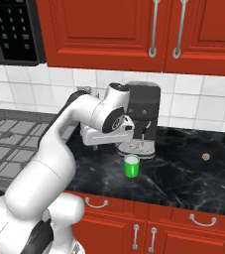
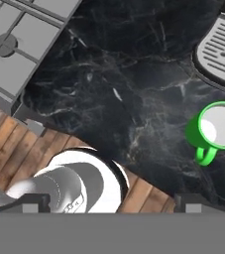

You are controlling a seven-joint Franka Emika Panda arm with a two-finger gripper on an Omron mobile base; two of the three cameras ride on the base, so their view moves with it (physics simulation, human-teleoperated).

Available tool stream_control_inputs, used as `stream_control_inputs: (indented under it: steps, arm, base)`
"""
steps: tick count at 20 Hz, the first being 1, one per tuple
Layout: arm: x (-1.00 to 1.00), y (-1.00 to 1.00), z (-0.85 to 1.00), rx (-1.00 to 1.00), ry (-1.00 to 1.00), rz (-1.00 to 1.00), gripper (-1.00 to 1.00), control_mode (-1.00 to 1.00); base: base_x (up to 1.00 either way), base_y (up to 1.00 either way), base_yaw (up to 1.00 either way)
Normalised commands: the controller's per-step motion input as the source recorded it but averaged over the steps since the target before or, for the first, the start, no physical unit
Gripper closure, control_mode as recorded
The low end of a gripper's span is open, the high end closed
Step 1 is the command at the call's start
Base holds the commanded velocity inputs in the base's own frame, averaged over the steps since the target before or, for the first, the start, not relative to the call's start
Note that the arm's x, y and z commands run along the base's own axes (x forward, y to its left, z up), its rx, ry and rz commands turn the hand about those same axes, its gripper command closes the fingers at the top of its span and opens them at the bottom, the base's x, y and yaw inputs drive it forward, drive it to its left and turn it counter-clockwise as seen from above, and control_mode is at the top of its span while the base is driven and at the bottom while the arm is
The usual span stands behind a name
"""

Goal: Pick the mug from the counter and place it inside the microwave. Then close the microwave.

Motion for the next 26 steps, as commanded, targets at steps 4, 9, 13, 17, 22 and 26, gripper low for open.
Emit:
stream_control_inputs:
  steps: [4, 9, 13, 17, 22, 26]
  arm:
    - [0.04, -0.14, -0.53, 0.0, 0.01, 0.01, -1.0, -1.0]
    - [0.08, -0.37, -0.42, 0.0, 0.0, 0.0, -1.0, -1.0]
    - [0.3, -0.24, -0.25, 0.0, -0.03, -0.02, -1.0, -1.0]
    - [0.37, -0.11, -0.12, -0.02, -0.02, -0.05, -1.0, -1.0]
    - [0.26, -0.16, -0.05, -0.01, 0.0, -0.06, -1.0, -1.0]
    - [0.07, -0.21, -0.09, 0.0, -0.02, -0.05, -1.0, -1.0]
  base:
    - [0.0, 0.0, 0.0]
    - [0.0, 0.0, 0.0]
    - [0.0, 0.0, 0.0]
    - [0.0, 0.0, 0.0]
    - [0.0, 0.0, 0.0]
    - [0.0, 0.0, 0.0]
